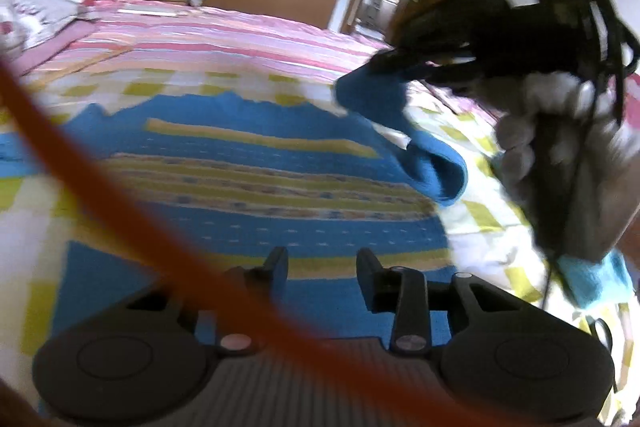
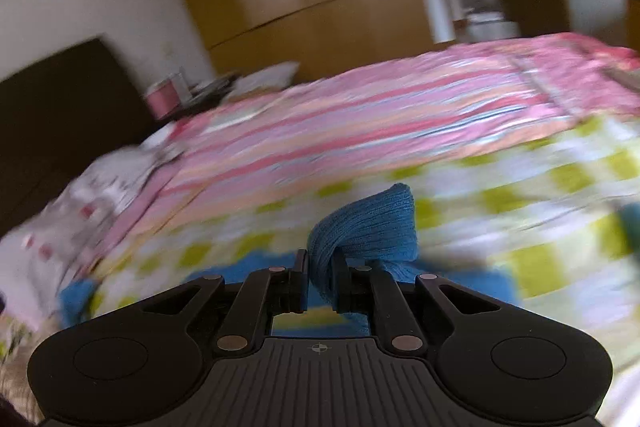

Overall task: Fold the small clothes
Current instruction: 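Fold the held sleeve across the sweater body with the right gripper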

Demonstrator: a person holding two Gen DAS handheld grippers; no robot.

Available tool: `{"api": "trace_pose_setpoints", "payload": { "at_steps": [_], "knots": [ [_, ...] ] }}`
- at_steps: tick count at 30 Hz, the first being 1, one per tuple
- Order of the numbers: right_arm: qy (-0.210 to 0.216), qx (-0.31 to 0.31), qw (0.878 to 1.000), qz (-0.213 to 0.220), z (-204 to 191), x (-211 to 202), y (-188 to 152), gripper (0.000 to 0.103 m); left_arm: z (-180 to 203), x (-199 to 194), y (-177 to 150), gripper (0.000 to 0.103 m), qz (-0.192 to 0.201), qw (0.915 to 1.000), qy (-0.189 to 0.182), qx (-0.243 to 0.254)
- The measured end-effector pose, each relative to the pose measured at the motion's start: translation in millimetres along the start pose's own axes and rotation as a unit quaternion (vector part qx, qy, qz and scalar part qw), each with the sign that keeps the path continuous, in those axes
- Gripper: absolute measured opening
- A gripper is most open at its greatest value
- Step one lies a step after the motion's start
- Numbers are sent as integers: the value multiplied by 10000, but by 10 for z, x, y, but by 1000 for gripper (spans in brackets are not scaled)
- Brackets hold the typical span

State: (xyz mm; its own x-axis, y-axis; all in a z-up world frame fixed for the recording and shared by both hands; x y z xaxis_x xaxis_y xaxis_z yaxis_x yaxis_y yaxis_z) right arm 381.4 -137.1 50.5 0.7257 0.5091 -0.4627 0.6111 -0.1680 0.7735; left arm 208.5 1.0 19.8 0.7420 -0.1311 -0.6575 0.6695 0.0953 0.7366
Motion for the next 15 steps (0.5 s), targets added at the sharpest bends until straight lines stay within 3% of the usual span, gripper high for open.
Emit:
{"api": "trace_pose_setpoints", "payload": {
  "at_steps": [4, 8, 11, 15],
  "knots": [
    [379, -110, 9984, -409, -407, 446, -264, 10, -252, 17, -2, 43, -7, 9995, 123, -280],
    [561, -601, 9933, -815, -667, 734, -530, 10, -432, 93, -4, 43, -63, 9987, 169, -479],
    [664, -1106, 9840, -1230, -762, 892, -688, 14, -514, 156, -30, 43, -115, 9985, 227, -493],
    [709, -1660, 9733, -1421, -830, 933, -859, 16, -547, 215, -49, 43, -187, 9984, 179, -508]
  ]
}}
Point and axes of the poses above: each gripper's, at about its wrist camera, not at the fingertips, and x roughly the way its jaws point, z to its right, y to its top, the point moved 3 cm from there along x, roughly the way its jaws point, and after that the axes turned 13 degrees about y, right-handed, at the moved point
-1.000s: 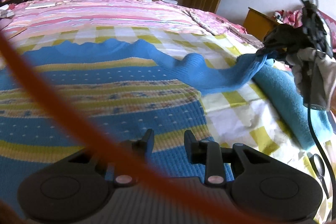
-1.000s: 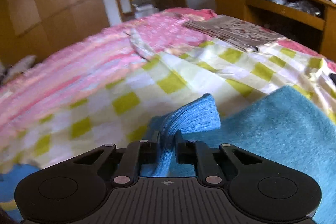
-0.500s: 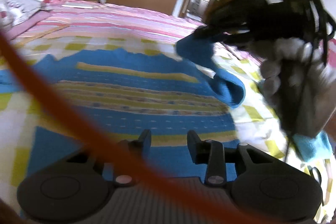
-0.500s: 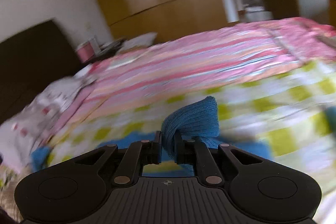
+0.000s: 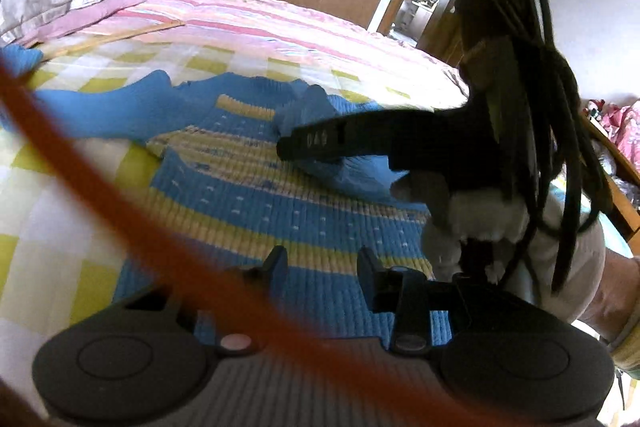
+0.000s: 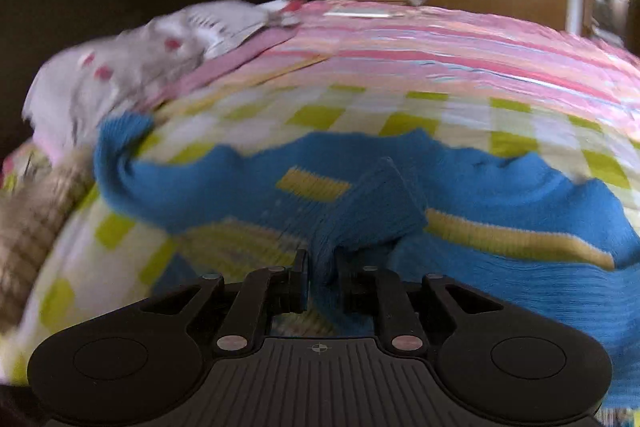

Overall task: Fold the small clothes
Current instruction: 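Fold the held sleeve across the sweater body with the right gripper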

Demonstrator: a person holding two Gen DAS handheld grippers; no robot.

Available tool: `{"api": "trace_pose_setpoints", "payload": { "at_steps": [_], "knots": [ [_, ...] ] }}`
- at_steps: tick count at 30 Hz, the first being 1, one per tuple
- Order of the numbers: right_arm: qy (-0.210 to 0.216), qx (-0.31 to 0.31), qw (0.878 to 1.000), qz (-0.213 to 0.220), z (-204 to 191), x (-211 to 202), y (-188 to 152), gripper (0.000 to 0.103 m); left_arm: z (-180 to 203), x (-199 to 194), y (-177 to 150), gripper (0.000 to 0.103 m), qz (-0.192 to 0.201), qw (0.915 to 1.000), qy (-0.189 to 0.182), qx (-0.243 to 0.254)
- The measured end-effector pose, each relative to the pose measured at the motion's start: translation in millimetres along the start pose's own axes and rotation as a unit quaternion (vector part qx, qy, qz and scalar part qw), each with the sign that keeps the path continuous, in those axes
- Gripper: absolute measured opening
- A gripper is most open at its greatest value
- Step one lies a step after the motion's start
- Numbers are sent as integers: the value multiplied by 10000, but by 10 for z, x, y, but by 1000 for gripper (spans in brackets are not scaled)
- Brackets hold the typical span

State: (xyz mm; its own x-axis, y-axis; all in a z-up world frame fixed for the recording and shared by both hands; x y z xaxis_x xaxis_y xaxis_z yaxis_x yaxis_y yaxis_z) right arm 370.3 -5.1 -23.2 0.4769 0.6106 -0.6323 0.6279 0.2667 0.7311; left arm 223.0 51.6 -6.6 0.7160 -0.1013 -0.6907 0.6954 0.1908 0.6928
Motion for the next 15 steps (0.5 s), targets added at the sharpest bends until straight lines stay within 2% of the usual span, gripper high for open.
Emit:
{"api": "trace_pose_setpoints", "payload": {
  "at_steps": [3, 8, 15],
  "knots": [
    [-32, -66, 10000, 27, 22, -45, -30, 19, -12, 30, -5, 43, -50, 9999, 61, 104],
    [-29, -48, 9998, 174, 61, -51, 45, 36, -24, 55, 8, 43, -61, 9999, 35, 119],
    [91, -145, 9998, 104, -49, 137, 112, 37, -58, -23, 16, 43, -40, 10000, -8, 43]
  ]
}}
Point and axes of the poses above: each gripper's, at about its wrist camera, not at the fingertips, and x roughly the way its jaws point, z to its right, y to its top, the point moved 3 cm from there along x, roughly the way its jaws point, and after that the axes turned 13 degrees about y, right-handed, at the moved point
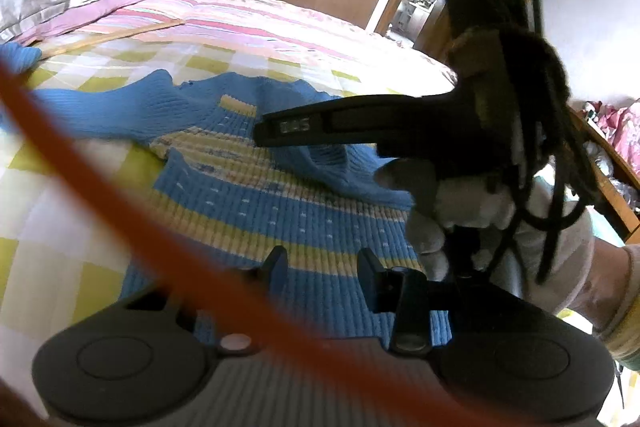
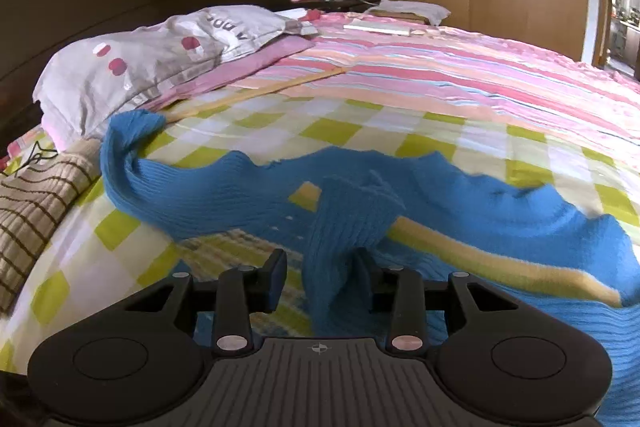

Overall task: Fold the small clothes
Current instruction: 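Fold the held sleeve across the sweater body with the right gripper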

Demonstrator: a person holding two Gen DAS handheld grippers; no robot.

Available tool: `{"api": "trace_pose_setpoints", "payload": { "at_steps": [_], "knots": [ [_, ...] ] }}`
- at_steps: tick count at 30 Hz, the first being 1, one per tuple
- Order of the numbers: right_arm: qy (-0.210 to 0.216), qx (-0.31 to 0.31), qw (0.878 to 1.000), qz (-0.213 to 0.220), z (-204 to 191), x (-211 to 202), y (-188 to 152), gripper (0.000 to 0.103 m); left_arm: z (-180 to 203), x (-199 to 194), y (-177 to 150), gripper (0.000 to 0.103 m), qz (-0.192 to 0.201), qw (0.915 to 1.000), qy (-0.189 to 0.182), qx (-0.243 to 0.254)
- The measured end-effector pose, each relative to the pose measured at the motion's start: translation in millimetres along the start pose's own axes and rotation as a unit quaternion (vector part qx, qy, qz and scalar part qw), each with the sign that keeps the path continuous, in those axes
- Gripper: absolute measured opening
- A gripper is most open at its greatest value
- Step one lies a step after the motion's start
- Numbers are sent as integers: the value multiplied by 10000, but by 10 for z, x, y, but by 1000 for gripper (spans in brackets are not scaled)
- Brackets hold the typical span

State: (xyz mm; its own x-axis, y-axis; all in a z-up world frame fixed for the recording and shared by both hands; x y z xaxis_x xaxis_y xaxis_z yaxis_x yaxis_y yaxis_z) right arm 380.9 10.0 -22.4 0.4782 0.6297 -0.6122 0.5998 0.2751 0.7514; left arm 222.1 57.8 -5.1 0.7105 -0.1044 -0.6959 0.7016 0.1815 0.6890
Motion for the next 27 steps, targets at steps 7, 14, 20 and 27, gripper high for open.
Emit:
{"api": "trace_pose_setpoints", "payload": {
  "at_steps": [7, 14, 20, 27],
  "knots": [
    [-169, -18, 9998, -68, -65, 148, 14, 14, -25, -3, 12, 43, -11, 10000, -28, -25],
    [687, -115, 9973, -218, -128, 81, 15, 23, -37, 23, 7, 44, -18, 10000, -19, -64],
    [662, 57, 9974, 266, 18, -267, 61, 35, -51, 33, 9, 44, -18, 9999, -25, -114],
    [-718, 413, 9961, 298, 686, -586, -94, 34, -65, 55, 2, 44, -33, 9999, -6, -164]
  ]
}}
Point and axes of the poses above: each gripper's, at about its wrist camera, not at the fingertips, and x roughly the way its jaws point, z to its right, y to its top, the point moved 3 cm from there along x, roughly the way its jaws point, and after that the axes turned 13 degrees about y, right-handed, at the moved point
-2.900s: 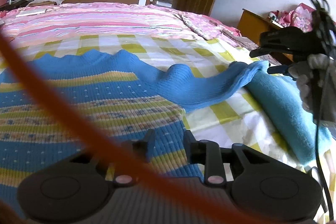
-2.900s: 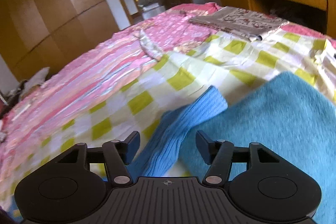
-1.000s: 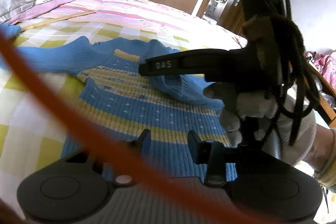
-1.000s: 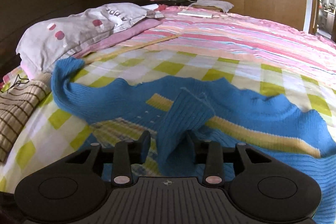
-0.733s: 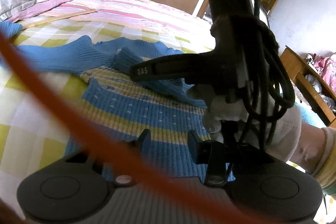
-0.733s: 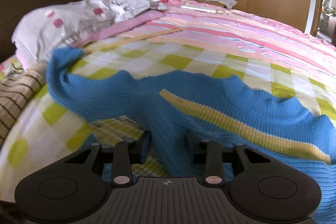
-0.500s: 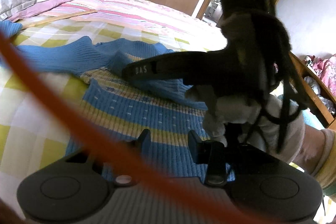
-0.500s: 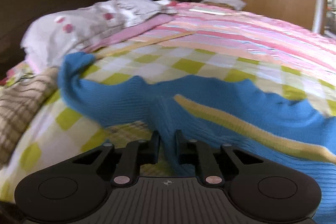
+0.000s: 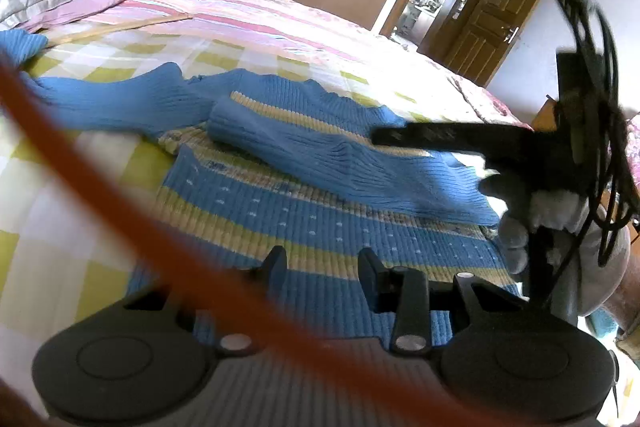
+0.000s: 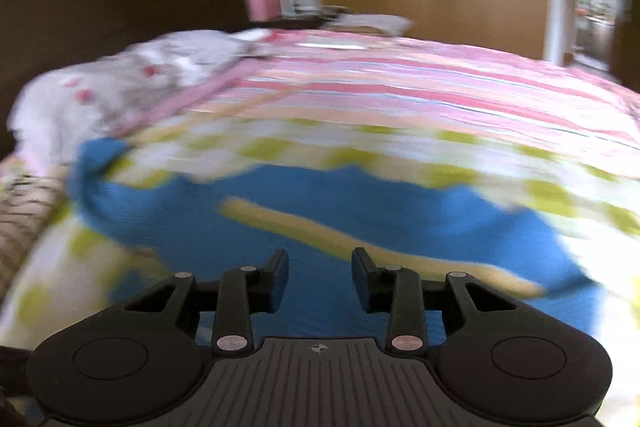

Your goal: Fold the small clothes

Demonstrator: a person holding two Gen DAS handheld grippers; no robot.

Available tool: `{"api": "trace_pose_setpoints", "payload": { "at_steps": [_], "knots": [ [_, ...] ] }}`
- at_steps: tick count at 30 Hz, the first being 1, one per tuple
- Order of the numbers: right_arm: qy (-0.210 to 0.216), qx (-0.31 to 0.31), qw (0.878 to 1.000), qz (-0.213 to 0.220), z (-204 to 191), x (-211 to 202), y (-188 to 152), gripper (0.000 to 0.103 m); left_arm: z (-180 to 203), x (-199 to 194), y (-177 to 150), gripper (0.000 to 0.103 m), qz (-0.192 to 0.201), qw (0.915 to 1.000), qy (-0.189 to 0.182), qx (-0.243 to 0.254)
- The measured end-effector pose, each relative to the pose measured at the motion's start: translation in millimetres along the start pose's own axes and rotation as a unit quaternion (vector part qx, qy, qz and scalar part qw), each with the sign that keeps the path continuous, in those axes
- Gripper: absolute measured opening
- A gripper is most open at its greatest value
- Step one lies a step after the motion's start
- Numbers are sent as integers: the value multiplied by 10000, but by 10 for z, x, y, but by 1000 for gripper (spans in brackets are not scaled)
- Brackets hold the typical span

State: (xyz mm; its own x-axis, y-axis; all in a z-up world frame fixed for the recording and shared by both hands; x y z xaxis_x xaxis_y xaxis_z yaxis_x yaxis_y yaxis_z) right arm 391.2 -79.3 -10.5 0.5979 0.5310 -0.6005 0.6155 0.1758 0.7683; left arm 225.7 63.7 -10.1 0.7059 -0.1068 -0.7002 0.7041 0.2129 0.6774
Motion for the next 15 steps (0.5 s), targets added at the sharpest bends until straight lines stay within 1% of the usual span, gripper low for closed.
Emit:
{"api": "trace_pose_setpoints", "payload": {
  "at_steps": [4, 7, 9, 11, 13, 14, 15],
  "knots": [
    [-831, 133, 9961, -268, 368, 13, -159, 34, 8, 48, -21, 44, -51, 10000, 57, 45],
    [-1073, 76, 9940, -192, 511, 18, -188, 29, 24, 73, -45, 44, -88, 9999, 106, 98],
    [-1308, 40, 9913, -167, 531, 44, -166, 29, 32, 78, -51, 44, -83, 9998, 130, 129],
    [-1301, 92, 9913, -187, 507, 61, -150, 30, 32, 72, -51, 44, -75, 9998, 131, 141],
    [-1260, -40, 9920, -70, 379, 16, -125, 31, 6, 86, -35, 44, -63, 9998, 135, 122],
    [-1137, -133, 9934, 19, 283, -5, -104, 31, -2, 89, -30, 44, -57, 9998, 141, 107],
    [-893, -281, 9955, 108, 146, -47, -94, 34, -16, 87, -22, 44, -45, 9999, 145, 83]
  ]
}}
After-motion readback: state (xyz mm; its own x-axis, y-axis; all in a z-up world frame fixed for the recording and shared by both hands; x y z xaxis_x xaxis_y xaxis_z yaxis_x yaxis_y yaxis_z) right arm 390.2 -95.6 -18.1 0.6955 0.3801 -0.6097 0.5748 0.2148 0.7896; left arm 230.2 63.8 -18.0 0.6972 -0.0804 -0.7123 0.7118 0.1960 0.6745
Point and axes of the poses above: each gripper's, at about its wrist camera, not at the fingertips, and x roughly the way its jaws point, z to its right, y to its top, the point moved 3 cm from there along x, roughly the way its jaws point, and after that the axes turned 13 degrees about y, right-handed, at the moved point
